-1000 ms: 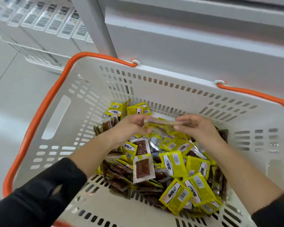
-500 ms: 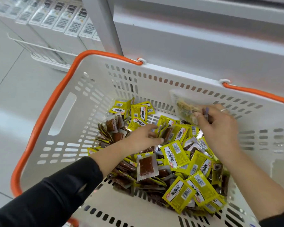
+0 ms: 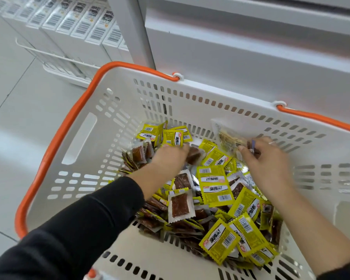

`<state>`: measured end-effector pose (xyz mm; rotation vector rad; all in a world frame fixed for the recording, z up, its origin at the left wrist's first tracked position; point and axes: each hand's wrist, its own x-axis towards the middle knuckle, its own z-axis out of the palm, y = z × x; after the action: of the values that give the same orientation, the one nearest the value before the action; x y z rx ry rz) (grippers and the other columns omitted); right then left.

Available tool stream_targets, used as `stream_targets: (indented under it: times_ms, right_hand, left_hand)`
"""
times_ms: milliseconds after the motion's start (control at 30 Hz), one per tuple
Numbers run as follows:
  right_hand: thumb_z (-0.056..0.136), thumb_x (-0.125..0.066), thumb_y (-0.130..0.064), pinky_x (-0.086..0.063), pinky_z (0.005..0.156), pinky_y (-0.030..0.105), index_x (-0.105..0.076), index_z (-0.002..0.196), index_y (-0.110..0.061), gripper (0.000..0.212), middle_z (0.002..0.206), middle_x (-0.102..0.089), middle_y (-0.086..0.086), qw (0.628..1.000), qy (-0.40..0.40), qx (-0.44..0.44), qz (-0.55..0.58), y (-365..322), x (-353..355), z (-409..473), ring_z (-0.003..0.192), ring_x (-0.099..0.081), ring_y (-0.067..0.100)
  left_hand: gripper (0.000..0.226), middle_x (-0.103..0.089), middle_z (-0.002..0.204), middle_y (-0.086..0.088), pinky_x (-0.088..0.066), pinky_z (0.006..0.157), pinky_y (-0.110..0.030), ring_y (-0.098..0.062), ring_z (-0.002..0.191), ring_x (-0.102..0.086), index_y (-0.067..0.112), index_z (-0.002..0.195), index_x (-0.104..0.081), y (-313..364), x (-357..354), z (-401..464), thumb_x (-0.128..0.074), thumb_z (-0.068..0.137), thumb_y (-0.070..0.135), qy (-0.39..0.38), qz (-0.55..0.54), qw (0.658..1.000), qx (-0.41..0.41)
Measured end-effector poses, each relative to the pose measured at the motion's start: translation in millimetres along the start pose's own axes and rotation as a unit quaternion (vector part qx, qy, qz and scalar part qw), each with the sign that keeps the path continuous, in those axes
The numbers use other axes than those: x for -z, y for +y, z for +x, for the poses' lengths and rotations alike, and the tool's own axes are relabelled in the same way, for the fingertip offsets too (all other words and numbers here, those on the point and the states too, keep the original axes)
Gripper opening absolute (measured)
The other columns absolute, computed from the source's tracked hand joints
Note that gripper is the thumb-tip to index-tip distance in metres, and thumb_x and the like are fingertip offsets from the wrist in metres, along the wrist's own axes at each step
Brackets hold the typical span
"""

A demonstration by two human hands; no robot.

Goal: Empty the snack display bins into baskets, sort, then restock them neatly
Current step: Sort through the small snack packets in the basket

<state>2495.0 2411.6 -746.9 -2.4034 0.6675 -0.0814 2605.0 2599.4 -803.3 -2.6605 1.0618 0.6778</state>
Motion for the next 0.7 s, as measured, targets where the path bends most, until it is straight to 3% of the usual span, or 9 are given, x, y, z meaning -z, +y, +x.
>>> stream_targets:
  times_ms: [67, 167, 233, 300, 367, 433, 467, 600, 700]
  right_hand:
    - [0.094, -0.058, -0.022, -0.027, 0.055, 0.008, -0.051, 0.073, -0.017, 0.023, 0.079, -0.044, -0.002, 1.000, 0.002, 0.002, -0.005, -0.2, 0.0, 0.7, 0.068, -0.042, 0.018]
    - [0.095, -0.058, -0.022, -0.023, 0.054, 0.023, -0.060, 0.078, -0.014, 0.019, 0.084, -0.048, 0.000, 1.000, 0.009, 0.006, -0.008, -1.6, -0.4, 0.4, 0.070, -0.043, 0.018]
    - [0.095, -0.058, -0.022, -0.025, 0.053, 0.020, -0.064, 0.081, -0.011, 0.018, 0.082, -0.048, 0.001, 1.000, 0.013, 0.008, -0.008, -2.5, -0.3, -0.3, 0.068, -0.042, 0.017]
    - [0.095, -0.058, -0.023, -0.026, 0.053, 0.015, -0.067, 0.085, -0.010, 0.019, 0.083, -0.050, 0.003, 1.000, 0.012, 0.008, -0.008, -2.7, -0.1, -0.3, 0.068, -0.042, 0.018]
    - [0.095, -0.058, -0.023, -0.021, 0.055, 0.027, -0.069, 0.089, -0.009, 0.019, 0.084, -0.050, 0.003, 1.000, 0.010, 0.007, -0.005, -2.0, -0.7, 0.1, 0.071, -0.044, 0.019]
    - [0.095, -0.057, -0.024, -0.018, 0.058, 0.029, -0.070, 0.091, -0.009, 0.020, 0.084, -0.048, 0.000, 1.000, 0.007, 0.006, -0.001, -1.3, -1.0, -0.4, 0.073, -0.045, 0.019]
    - [0.095, -0.057, -0.025, -0.018, 0.059, 0.028, -0.070, 0.092, -0.008, 0.021, 0.085, -0.049, 0.001, 1.000, 0.006, 0.006, -0.002, -1.1, -0.6, -0.7, 0.074, -0.045, 0.019]
    - [0.094, -0.058, -0.024, -0.022, 0.061, 0.030, -0.071, 0.092, -0.007, 0.022, 0.090, -0.055, 0.006, 1.000, 0.001, 0.006, -0.001, -1.2, 1.3, -0.7, 0.077, -0.049, 0.021]
    - [0.094, -0.059, -0.023, -0.018, 0.059, 0.030, -0.069, 0.087, -0.006, 0.021, 0.081, -0.049, 0.000, 1.000, 0.001, 0.007, 0.008, -3.2, -0.1, -0.3, 0.073, -0.046, 0.019]
  left_hand:
    - [0.034, -0.063, 0.098, -0.008, -0.046, 0.063, -0.036, -0.029, 0.085, -0.061, 0.012, 0.129, -0.042, -25.0, 2.7, -1.2, -0.045, 0.095, 0.010, 0.018, -0.005, 0.998, 0.064]
    - [0.032, -0.056, 0.116, -0.011, -0.044, 0.069, -0.040, -0.033, 0.100, -0.058, 0.009, 0.127, -0.045, -46.9, 11.4, -3.3, -0.047, 0.095, 0.013, 0.098, -0.103, 0.974, 0.174]
    - [0.042, -0.054, 0.122, -0.015, -0.045, 0.083, -0.043, -0.035, 0.108, -0.054, 0.006, 0.127, -0.049, -42.6, 14.8, -7.0, -0.054, 0.086, 0.005, 0.213, -0.110, 0.964, 0.113]
    - [0.041, -0.062, 0.112, -0.016, -0.048, 0.085, -0.042, -0.036, 0.102, -0.058, 0.002, 0.118, -0.059, -19.4, 15.0, -13.0, -0.055, 0.077, -0.004, 0.280, -0.132, 0.950, -0.040]
    - [0.032, -0.065, 0.108, -0.013, -0.050, 0.080, -0.037, -0.032, 0.100, -0.060, 0.005, 0.116, -0.062, 12.6, 16.7, -23.1, -0.050, 0.087, 0.003, 0.145, -0.176, 0.967, -0.113]
    - [0.027, -0.064, 0.107, -0.014, -0.048, 0.071, -0.036, -0.032, 0.098, -0.060, 0.006, 0.116, -0.059, 30.9, 9.5, -22.6, -0.044, 0.096, 0.014, -0.058, -0.150, 0.984, -0.079]
    - [0.025, -0.063, 0.105, -0.014, -0.044, 0.066, -0.036, -0.032, 0.094, -0.060, 0.007, 0.116, -0.057, 31.7, 3.9, -19.0, -0.042, 0.098, 0.018, -0.097, -0.101, 0.988, -0.071]
    - [0.020, -0.063, 0.109, -0.006, -0.042, 0.069, -0.034, -0.024, 0.091, -0.057, 0.013, 0.113, -0.059, 17.6, 5.2, -14.3, -0.045, 0.099, 0.015, -0.105, 0.084, 0.991, -0.027]
    - [0.023, -0.061, 0.119, -0.007, -0.035, 0.105, -0.039, -0.027, 0.119, -0.052, 0.012, 0.114, -0.060, 5.6, 13.2, -12.3, -0.050, 0.094, 0.007, -0.127, 0.120, 0.984, 0.027]
